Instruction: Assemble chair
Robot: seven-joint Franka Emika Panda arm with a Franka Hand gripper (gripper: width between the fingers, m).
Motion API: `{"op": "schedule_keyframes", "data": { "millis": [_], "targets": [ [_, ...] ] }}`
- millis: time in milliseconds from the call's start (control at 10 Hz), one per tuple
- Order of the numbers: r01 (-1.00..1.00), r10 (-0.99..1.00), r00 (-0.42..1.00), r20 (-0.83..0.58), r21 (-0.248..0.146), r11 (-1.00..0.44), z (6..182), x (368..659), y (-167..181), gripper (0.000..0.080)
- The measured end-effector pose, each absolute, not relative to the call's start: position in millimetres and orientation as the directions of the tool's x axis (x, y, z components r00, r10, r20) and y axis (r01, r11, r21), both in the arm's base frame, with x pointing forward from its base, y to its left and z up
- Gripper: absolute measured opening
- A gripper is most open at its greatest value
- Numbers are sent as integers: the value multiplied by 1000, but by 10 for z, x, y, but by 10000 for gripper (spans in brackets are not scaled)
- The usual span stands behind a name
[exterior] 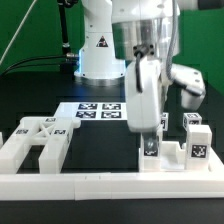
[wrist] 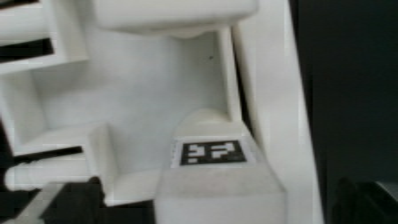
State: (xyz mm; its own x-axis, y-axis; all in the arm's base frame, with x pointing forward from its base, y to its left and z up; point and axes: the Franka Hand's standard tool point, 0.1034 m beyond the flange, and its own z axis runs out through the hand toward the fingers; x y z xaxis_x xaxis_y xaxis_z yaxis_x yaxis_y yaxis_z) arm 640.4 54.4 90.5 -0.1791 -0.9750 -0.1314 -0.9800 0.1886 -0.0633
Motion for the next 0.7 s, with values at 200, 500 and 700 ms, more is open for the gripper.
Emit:
{"op": "schedule_keyframes", "data": {
  "millis": [200,500,700],
  "targets": [
    [-983,-977,-156,-143,-71,168,1032,6389,559,648],
    [-984,-978,-156,-140,-67,166,993,6381,558,649],
    [-992,-987,-92,-134,-75,103,994,6378,552,649]
  ]
}}
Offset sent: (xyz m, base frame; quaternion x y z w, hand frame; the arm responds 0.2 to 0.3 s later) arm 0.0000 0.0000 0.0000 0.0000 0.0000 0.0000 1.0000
